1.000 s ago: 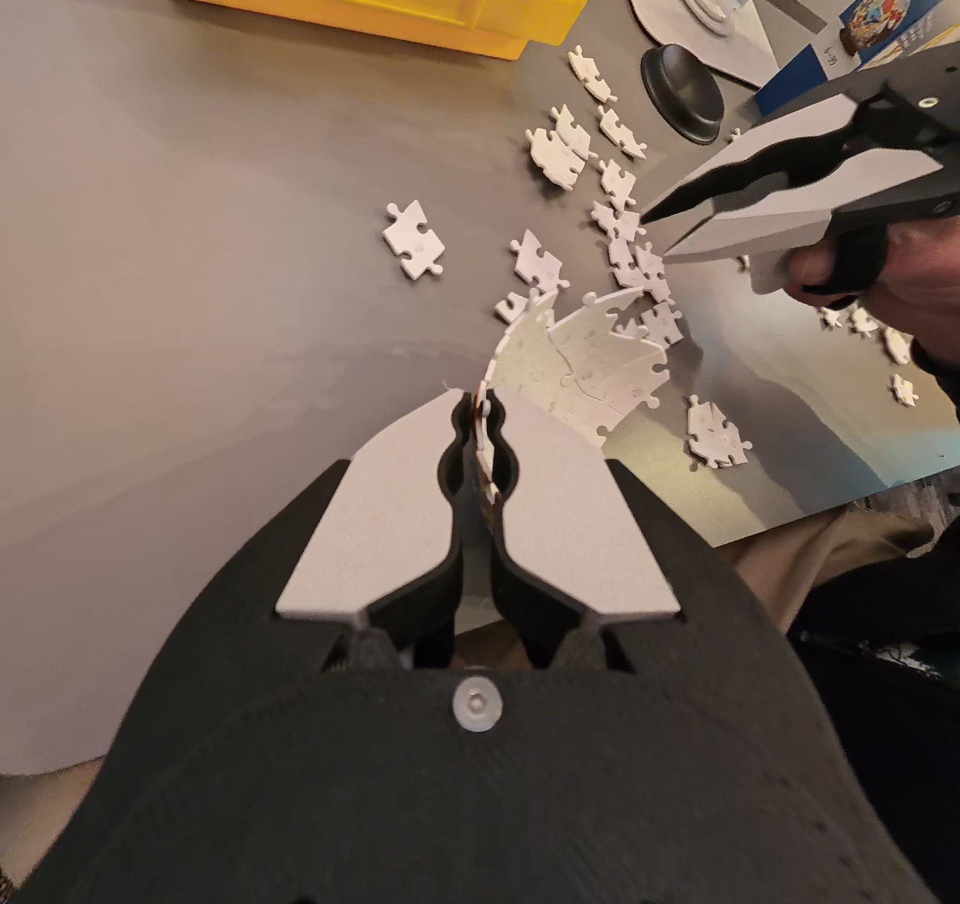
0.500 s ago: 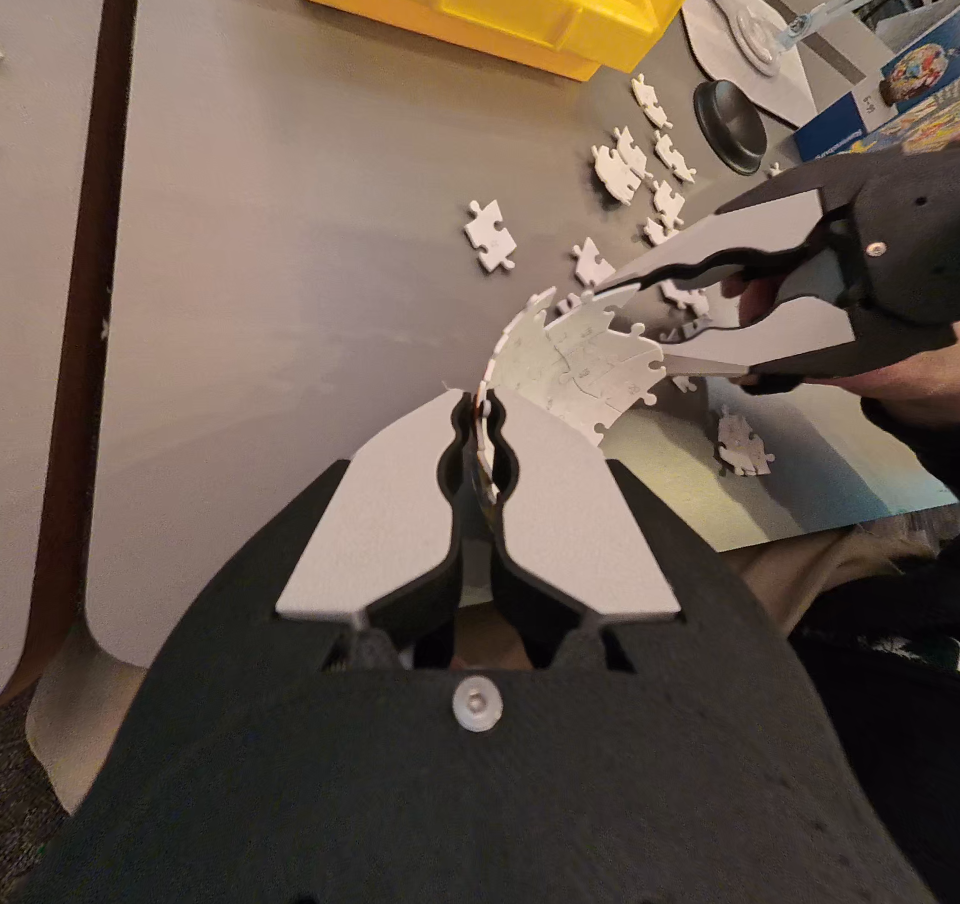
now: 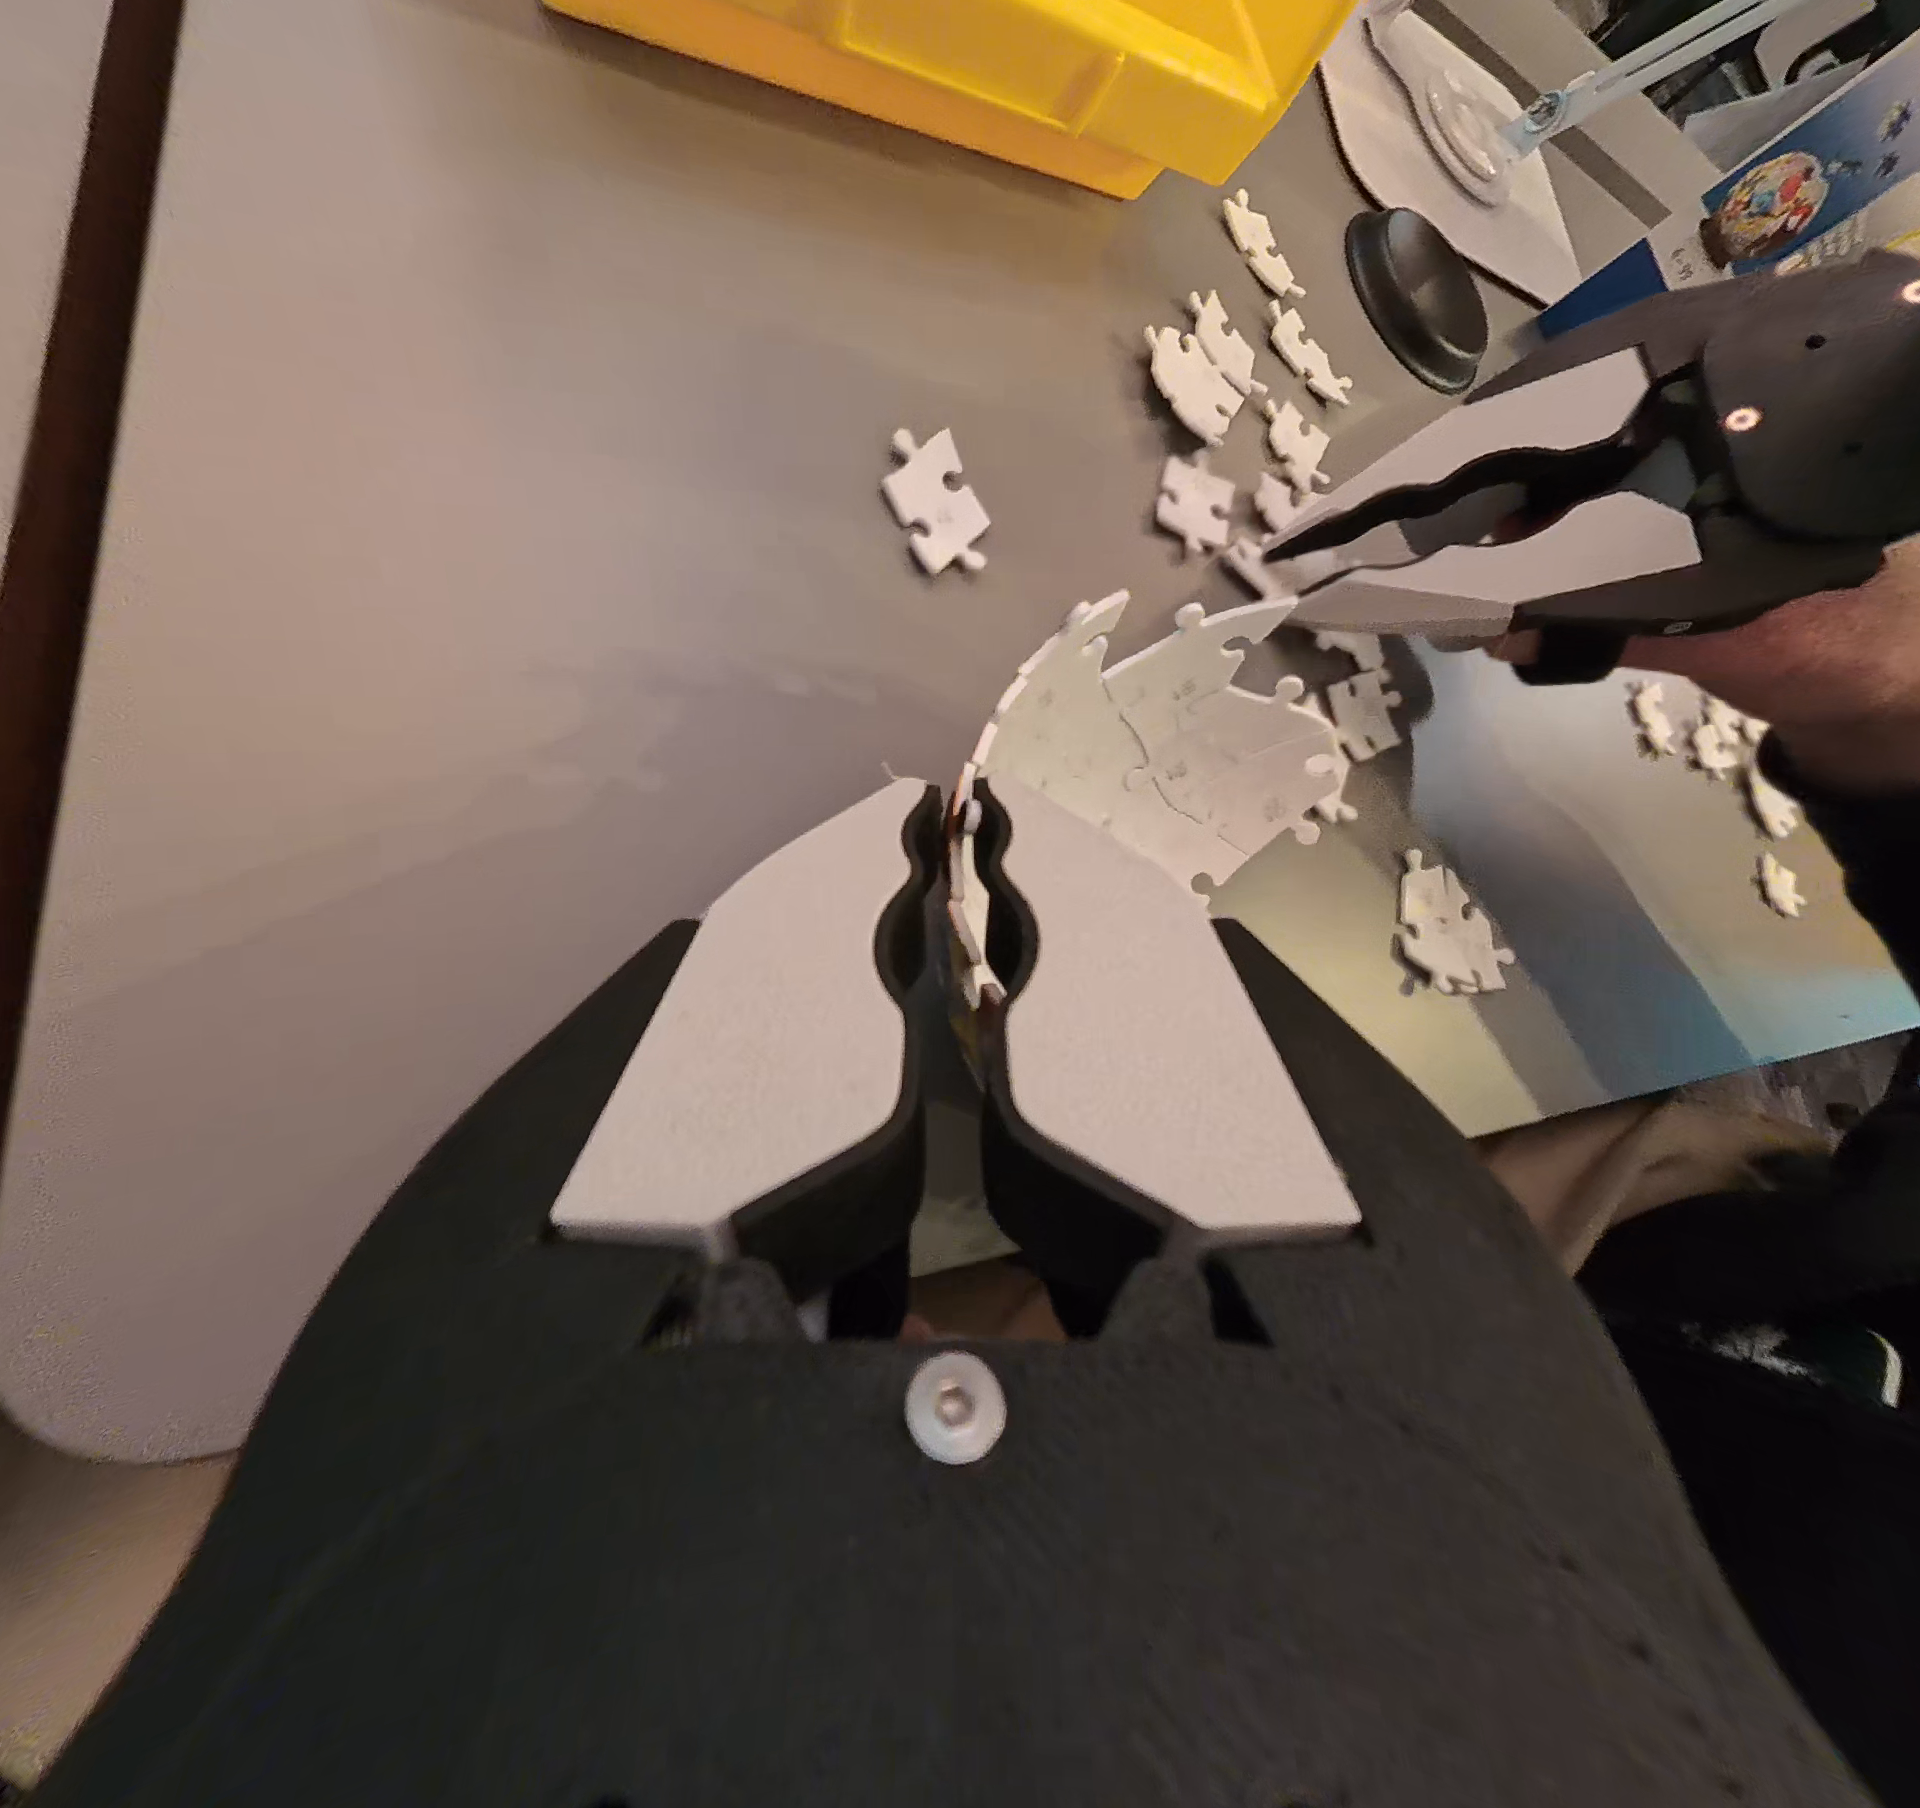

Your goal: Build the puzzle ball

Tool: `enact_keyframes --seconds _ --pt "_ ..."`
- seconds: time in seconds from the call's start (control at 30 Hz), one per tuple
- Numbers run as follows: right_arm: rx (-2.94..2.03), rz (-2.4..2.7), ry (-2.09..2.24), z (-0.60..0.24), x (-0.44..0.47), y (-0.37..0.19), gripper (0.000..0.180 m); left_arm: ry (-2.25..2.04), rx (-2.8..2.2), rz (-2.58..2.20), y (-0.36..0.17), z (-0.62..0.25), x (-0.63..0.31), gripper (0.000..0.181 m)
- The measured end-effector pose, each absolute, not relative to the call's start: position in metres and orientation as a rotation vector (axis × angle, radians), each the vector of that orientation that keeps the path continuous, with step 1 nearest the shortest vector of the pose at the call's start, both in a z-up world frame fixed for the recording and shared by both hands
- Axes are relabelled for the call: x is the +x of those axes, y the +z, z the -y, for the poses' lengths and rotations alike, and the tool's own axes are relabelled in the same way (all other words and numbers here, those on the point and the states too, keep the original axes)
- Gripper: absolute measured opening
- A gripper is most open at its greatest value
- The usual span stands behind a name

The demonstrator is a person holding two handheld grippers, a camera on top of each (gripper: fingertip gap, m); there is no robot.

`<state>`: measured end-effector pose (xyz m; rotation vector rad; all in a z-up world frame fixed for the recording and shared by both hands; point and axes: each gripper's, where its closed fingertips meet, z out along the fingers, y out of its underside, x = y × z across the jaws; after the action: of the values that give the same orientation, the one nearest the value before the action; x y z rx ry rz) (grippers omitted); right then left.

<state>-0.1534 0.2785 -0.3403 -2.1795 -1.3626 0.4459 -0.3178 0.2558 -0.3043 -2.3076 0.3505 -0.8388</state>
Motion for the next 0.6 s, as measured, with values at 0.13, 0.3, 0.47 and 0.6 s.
enact_keyframes --seconds 0.13,0.3,0.47,0.6 --pt "-2.229 1.311 0.369 -0.281 -0.121 -0.339 0.017 -0.83 -2.285 -0.344 -0.303 -0.258 -0.304 0.005" --pt "-2.226 1.258 0.405 -0.272 -0.111 -0.327 0.024 -0.837 -2.232 -0.302 -0.297 -0.263 -0.288 0.007" --pt "-2.17 1.281 0.494 -0.244 -0.132 -0.314 0.027 -0.83 -2.211 -0.299 -0.296 -0.266 -0.277 0.007" --pt "-2.153 1.344 0.538 -0.224 -0.151 -0.317 0.031 -0.846 -2.189 -0.254 -0.294 -0.271 -0.275 0.008"
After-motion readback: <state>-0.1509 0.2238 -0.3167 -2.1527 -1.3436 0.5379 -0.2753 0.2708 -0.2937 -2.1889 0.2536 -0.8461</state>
